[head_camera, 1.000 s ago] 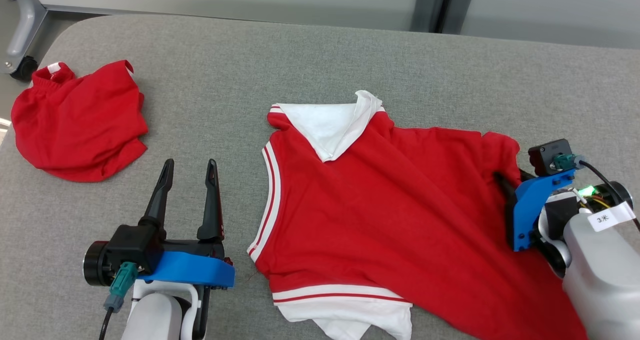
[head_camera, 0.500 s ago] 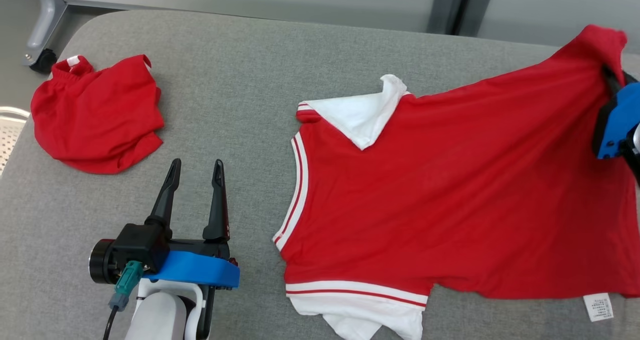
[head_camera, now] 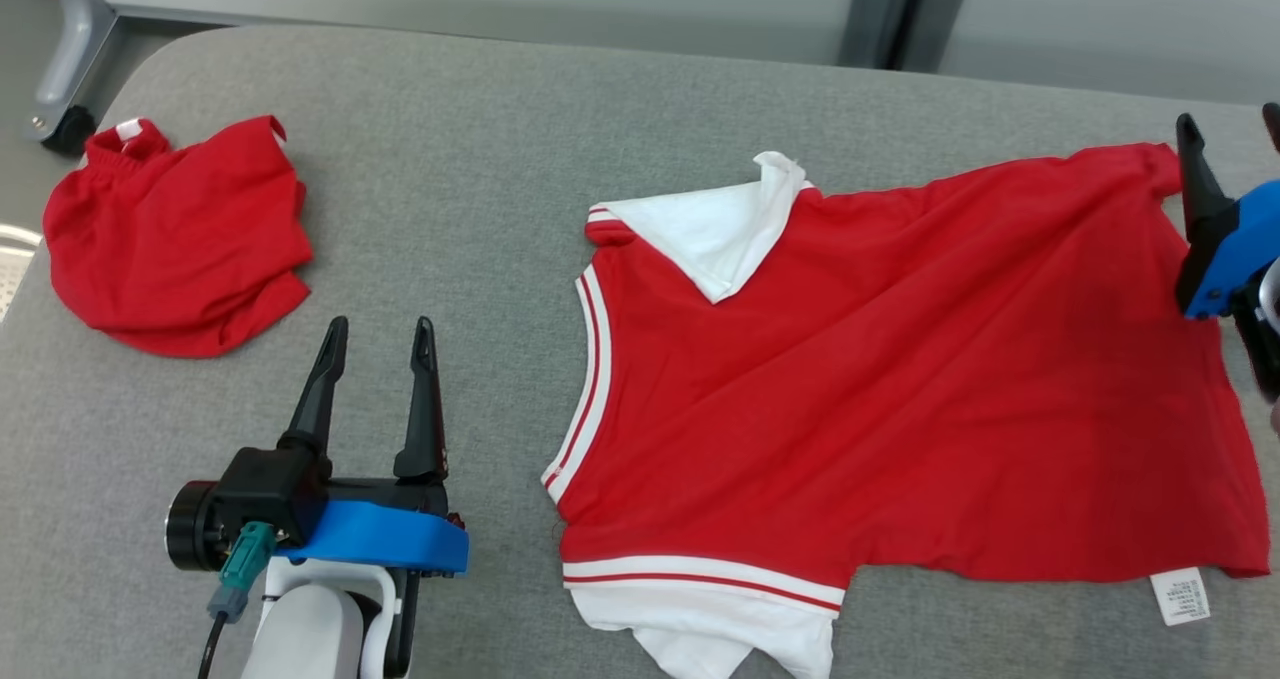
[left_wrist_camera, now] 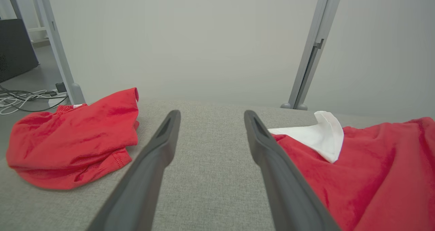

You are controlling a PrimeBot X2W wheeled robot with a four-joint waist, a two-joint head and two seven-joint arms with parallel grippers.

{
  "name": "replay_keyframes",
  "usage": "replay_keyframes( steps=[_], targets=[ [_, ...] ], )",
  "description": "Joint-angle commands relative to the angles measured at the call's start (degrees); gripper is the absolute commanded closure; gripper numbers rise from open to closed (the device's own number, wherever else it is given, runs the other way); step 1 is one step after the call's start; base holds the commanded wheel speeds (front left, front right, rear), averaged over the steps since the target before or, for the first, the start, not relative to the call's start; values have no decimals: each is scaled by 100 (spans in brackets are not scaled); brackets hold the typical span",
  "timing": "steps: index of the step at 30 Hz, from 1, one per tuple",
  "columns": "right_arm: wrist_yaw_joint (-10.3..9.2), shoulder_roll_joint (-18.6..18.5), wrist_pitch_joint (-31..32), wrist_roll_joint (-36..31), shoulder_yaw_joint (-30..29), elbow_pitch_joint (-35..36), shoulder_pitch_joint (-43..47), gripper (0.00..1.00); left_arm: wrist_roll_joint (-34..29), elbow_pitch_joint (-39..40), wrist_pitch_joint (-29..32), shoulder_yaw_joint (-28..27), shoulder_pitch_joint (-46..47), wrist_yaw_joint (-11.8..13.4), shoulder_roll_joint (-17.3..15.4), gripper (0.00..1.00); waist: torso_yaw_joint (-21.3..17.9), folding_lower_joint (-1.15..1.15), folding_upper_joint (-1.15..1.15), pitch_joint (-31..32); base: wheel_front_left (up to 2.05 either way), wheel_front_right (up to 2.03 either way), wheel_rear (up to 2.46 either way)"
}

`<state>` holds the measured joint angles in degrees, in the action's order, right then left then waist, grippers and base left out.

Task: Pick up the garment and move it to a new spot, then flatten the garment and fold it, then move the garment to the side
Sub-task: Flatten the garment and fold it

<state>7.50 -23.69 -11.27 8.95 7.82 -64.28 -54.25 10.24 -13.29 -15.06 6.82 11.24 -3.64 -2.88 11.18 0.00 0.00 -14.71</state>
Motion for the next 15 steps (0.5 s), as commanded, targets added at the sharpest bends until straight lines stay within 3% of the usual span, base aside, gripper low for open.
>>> replay_keyframes(
  steps=[1, 8, 15],
  targets=[
    [-1, 9, -105, 14, -14, -1, 170, 0, -26, -15, -17, -30, -44, -22, 2, 0, -108, 0, 0, 100, 0, 0, 0],
    [-1, 330, -388, 256, -83, 659, 994, 0, -155, -41, -17, -222, -296, -69, 1, 0, -522, 0, 0, 483, 0, 0, 0],
    [-1, 700, -398, 357, -433, 2344, 2385, 0, -298, -53, -17, -494, -608, -136, -9, 0, -889, 0, 0, 828, 0, 0, 0]
  ],
)
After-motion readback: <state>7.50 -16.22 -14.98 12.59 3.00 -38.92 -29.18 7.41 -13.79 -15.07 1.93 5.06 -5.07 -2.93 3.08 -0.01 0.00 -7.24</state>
